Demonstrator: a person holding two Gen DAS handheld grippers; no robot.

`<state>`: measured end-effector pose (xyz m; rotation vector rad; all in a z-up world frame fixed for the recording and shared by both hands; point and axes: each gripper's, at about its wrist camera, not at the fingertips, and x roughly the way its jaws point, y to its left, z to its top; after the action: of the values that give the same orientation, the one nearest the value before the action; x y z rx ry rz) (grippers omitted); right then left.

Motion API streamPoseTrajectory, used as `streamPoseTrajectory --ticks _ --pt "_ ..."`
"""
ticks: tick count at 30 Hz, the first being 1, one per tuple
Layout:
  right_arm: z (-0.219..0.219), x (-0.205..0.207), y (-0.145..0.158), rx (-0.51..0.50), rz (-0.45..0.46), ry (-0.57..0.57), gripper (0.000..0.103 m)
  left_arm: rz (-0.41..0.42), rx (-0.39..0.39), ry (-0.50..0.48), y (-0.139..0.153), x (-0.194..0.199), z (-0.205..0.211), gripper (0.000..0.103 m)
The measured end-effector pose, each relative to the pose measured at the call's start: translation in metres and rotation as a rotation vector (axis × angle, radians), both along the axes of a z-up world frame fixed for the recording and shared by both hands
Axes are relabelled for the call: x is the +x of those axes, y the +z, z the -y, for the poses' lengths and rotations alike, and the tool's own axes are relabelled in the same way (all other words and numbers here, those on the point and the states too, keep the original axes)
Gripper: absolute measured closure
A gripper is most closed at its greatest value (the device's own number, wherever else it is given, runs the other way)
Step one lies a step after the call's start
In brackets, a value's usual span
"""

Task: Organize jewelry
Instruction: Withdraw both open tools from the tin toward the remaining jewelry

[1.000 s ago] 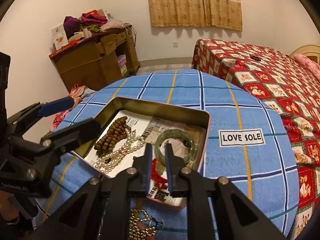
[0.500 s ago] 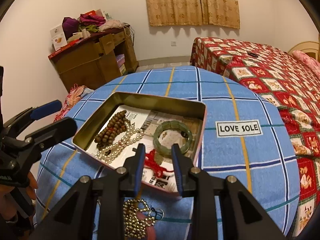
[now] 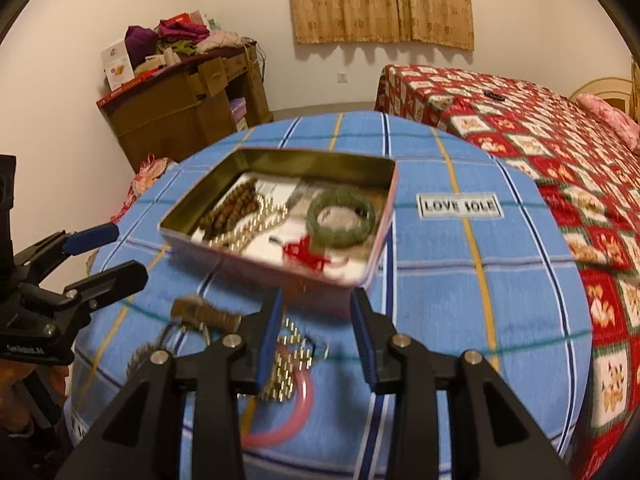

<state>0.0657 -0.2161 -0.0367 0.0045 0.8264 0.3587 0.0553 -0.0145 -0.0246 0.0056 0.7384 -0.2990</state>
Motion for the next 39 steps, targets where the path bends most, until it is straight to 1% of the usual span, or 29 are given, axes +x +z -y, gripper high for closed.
streamPoseTrajectory --ticks 7,13,16,18,22,24,28,30,32,36,39 --pt "-0.01 -0.017 -0.015 -0.02 -0.028 0.027 0.064 -0.025 0.054 0.021 -0.016 -0.03 -0.009 0.006" --pt "-0.019 -0.026 -0.014 -0.032 -0.017 0.047 0.063 -0.04 0.058 0.017 -0.023 -0.037 -0.005 0.006" --pt "-0.021 -0.029 -0.014 -0.038 -0.011 0.047 0.058 -0.066 0.083 0.013 -0.031 -0.035 0.0 0.006" --pt "-0.022 -0.03 -0.014 -0.036 -0.009 0.047 0.058 -0.084 0.094 0.017 -0.036 -0.034 0.0 0.006" --pt "-0.024 -0.03 -0.017 -0.035 -0.016 0.05 0.057 -0.087 0.1 0.027 -0.039 -0.033 -0.002 0.006" --pt "-0.026 -0.029 -0.018 -0.037 -0.016 0.051 0.057 -0.086 0.086 0.032 -0.038 -0.032 -0.005 0.006" --pt "-0.033 -0.027 -0.018 -0.034 -0.019 0.068 0.057 -0.064 0.091 0.053 -0.031 -0.027 -0.011 0.006" --pt "-0.04 -0.025 -0.017 -0.033 -0.009 0.088 0.057 -0.058 0.081 0.068 -0.028 -0.025 -0.016 0.006" --pt "-0.048 -0.023 -0.016 -0.038 0.003 0.106 0.058 -0.053 0.092 0.088 -0.028 -0.022 -0.02 0.006" --pt "-0.062 -0.018 -0.023 -0.049 -0.01 0.141 0.058 -0.057 0.077 0.104 -0.029 -0.02 -0.025 0.006" --pt "-0.067 -0.018 -0.026 -0.056 -0.017 0.156 0.061 -0.057 0.069 0.093 -0.031 -0.022 -0.023 0.006"
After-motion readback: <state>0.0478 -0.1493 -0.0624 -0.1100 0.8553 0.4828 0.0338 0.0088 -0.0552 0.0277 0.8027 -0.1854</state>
